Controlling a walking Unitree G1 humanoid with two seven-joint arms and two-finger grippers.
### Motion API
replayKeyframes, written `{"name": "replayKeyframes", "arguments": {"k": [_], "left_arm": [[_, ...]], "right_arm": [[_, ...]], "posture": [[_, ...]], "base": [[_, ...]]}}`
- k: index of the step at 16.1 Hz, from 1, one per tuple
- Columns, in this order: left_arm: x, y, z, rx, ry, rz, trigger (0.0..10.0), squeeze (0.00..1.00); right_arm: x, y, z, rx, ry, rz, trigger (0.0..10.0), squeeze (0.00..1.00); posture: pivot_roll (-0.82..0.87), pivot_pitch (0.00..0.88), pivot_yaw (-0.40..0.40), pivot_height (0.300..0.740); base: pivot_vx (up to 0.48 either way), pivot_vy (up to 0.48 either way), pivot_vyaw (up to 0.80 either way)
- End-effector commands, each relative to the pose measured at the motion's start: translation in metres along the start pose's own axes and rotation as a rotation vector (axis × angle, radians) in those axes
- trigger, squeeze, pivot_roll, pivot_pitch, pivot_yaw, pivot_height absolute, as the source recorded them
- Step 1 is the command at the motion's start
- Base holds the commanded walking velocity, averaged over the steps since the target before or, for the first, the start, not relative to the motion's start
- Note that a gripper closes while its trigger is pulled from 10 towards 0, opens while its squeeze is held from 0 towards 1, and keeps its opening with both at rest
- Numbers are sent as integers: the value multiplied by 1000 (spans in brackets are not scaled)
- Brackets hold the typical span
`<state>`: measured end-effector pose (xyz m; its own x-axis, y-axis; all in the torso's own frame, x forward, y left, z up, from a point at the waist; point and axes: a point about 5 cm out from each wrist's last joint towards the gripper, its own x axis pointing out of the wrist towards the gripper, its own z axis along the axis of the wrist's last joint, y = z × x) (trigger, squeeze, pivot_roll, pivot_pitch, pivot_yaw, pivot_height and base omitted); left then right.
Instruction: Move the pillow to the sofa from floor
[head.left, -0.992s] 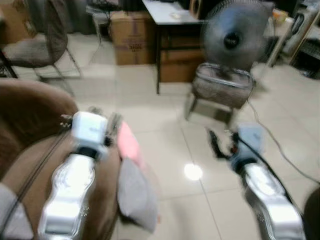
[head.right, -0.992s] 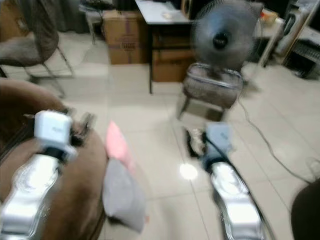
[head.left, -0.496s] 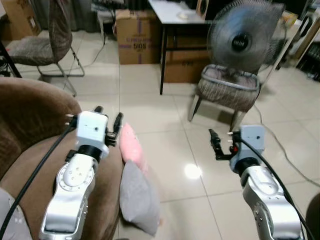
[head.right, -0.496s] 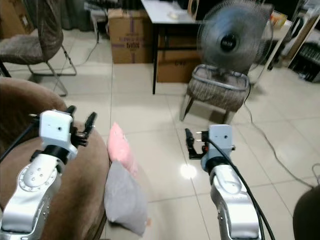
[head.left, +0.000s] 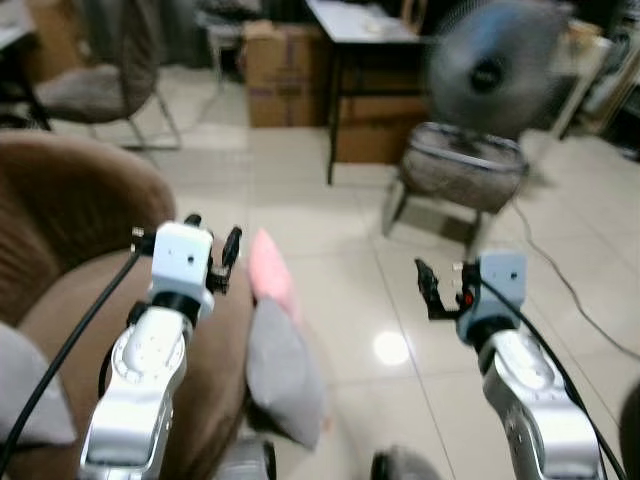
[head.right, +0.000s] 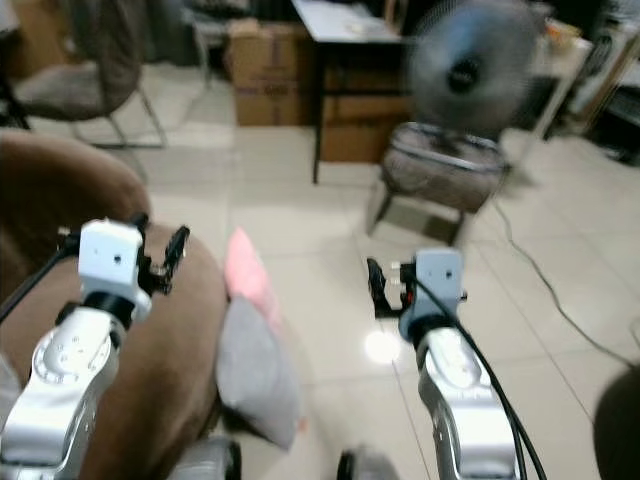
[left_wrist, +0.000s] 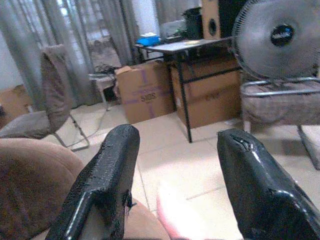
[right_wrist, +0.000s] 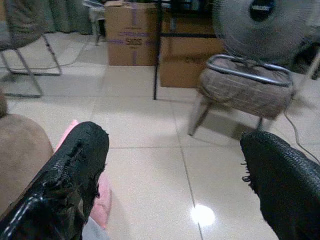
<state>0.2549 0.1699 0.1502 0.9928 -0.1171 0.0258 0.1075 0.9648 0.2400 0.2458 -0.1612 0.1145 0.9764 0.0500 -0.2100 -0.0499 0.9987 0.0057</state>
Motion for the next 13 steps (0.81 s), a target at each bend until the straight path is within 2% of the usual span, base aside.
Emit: {"name": "replayKeyframes", "arguments": {"k": [1,3,12,13], "left_arm": [[1,-2,-2,10,12,-4,10000,0],[1,-3,-2,17,10,-6,10000,0],[2,-5,-2,16,10,0,10000,0],[2,-6,-3,-13,19,-7,10000,0]], "right_arm": [[1,-2,3,-7,-13,-1,10000,0],[1,-2,3,-6,-9,-2,10000,0],[2,-4,3,-21,-9,-12,10000,0],[2,-4,4,-21,-9,-13,10000,0]], "posture": [[87,0,-30,615],[86,0,-31,615],[83,0,-35,615],[83,0,-35,615]], "base": [[0,0,0],[0,-131,0],[0,-335,0],[0,0,0]]}}
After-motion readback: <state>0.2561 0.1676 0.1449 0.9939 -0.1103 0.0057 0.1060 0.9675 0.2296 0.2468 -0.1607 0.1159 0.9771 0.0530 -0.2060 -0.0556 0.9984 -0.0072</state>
